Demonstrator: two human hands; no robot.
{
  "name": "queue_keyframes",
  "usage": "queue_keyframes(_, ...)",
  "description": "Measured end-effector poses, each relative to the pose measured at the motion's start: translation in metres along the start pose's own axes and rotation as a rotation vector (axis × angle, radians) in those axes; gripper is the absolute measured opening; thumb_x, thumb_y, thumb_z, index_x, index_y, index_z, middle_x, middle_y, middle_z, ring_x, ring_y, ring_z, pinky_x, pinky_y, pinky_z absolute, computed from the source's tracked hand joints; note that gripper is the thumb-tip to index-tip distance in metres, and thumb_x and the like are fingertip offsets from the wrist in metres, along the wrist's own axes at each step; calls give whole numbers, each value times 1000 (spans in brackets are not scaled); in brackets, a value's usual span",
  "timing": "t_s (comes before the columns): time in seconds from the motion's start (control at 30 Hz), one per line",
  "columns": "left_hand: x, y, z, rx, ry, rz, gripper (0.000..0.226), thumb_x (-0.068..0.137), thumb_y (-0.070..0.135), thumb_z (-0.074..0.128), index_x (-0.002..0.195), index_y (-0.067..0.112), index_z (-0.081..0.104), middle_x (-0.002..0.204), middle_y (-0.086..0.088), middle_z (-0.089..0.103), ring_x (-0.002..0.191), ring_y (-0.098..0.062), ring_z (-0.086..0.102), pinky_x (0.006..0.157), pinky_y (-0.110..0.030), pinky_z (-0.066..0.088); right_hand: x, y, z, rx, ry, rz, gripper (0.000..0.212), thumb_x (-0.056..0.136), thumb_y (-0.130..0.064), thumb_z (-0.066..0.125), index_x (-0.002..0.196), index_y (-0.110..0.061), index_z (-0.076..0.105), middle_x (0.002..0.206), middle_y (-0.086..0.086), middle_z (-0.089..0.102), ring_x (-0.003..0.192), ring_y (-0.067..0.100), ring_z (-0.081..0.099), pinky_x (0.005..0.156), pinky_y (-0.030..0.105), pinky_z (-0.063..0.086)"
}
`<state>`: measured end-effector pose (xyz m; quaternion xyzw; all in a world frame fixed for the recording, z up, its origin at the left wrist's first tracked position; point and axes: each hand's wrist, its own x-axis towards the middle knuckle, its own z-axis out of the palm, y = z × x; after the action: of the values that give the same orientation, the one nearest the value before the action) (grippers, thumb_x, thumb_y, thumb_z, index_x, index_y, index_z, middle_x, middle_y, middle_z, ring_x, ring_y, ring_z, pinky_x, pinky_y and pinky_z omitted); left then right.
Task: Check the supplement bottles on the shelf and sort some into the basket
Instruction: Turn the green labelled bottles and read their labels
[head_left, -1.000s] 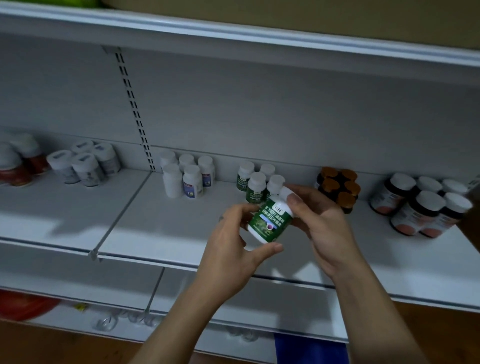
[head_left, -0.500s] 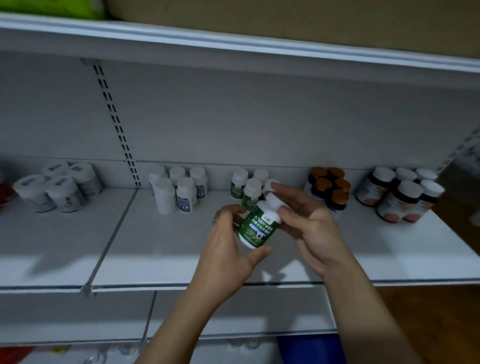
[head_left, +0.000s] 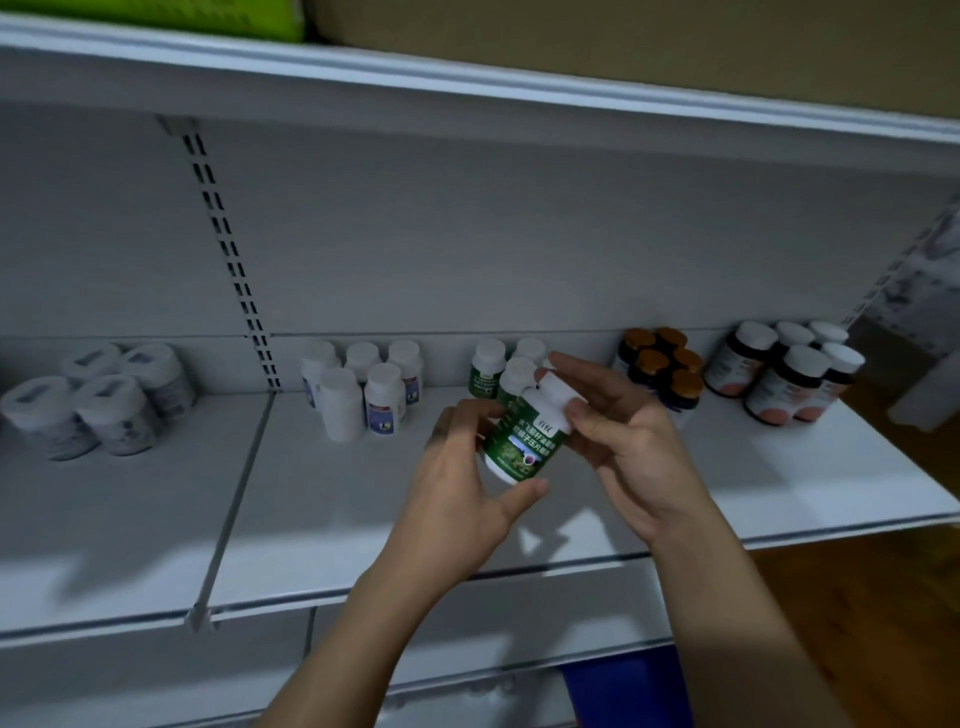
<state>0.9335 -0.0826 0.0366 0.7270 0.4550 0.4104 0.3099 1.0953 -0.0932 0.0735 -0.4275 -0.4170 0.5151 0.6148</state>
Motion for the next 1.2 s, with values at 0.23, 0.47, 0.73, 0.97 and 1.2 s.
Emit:
queue_keyframes(0.23,-4,-1,1,-13,1,2,62,69,31,85,119,27,49,112,10,53,103,-3,51,80,-14,41,-3,5,-3,-20,-1,39,38,77,-6,62,113,-15,69,121,10,67,115,26,61,99,41,46)
queue_keyframes(0.47,-3,6,11,-5,37,-22,59,70,28,84,118,27,50,112,10,52,102,-3,51,80,-14,42,-1,3,-14,-5,-23,53,36,77,-12,60,113,-13,67,108,2,72,98,17,68,80,31,57)
queue_keyframes(0.73,5,24,36,33,40,-39,59,70,29,84,117,27,50,112,8,54,102,-4,52,81,-17,43,5,-7,-47,-6,-41,67,40,78,-14,62,117,-11,65,116,6,70,105,21,66,81,32,55)
queue_keyframes(0.97,13,45,62,63,43,-38,59,68,28,86,113,34,47,109,9,56,98,-3,52,76,-9,40,7,-20,-77,-2,-45,68,35,76,-16,63,110,-17,68,109,1,71,100,16,67,83,33,56)
queue_keyframes(1.2,10,55,81,81,60,-59,62,68,27,86,119,27,50,112,9,55,99,-1,51,77,-4,37,6,-27,-96,-29,-59,47,26,76,-20,65,101,-21,70,98,-4,73,93,11,68,77,30,56)
